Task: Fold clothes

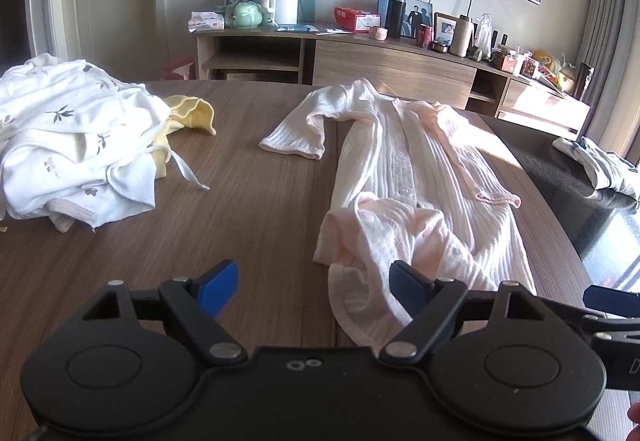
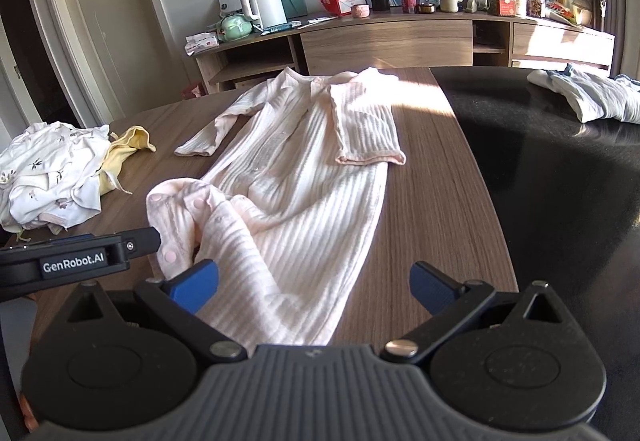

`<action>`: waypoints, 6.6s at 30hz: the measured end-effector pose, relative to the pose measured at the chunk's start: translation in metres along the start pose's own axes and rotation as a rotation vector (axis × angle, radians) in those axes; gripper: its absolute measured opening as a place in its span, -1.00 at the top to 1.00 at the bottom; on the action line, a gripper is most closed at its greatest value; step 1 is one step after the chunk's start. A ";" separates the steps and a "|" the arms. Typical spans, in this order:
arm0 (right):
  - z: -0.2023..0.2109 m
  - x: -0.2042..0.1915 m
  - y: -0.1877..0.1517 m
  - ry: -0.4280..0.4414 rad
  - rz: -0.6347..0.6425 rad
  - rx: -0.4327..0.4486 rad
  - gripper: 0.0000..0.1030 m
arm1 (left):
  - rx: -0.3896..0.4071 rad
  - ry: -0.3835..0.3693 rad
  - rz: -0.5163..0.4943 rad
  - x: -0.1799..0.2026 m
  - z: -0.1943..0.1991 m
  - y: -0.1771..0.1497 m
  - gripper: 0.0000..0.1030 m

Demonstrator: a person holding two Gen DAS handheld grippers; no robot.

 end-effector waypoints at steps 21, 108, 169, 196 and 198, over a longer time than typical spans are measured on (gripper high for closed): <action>-0.043 0.048 0.094 -0.110 0.037 0.037 -1.00 | 0.114 0.040 -0.065 -0.002 -0.023 0.093 -0.62; 0.033 0.065 0.015 -0.156 0.101 0.198 -1.00 | 0.225 -0.072 -0.125 0.083 0.032 -0.002 -0.62; -0.126 0.056 0.140 -0.103 0.188 0.006 -0.98 | -0.157 0.009 0.014 -0.021 -0.168 0.129 1.00; -0.166 0.048 0.145 -0.139 0.199 -0.084 -0.96 | -0.203 -0.042 0.137 -0.039 -0.181 0.120 0.73; -0.164 0.054 0.146 -0.141 0.183 -0.077 -0.96 | -0.205 -0.051 0.145 -0.036 -0.182 0.120 0.85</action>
Point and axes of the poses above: each gripper's, at about its wrist camera, not at the fingertips, and z roughly against the way its jaws point, x to its right, y to its top, the point moved 10 cm from there along -z, roughly the way its jaws point, and after that the axes turned 1 degree about z, right-handed, at the moved point
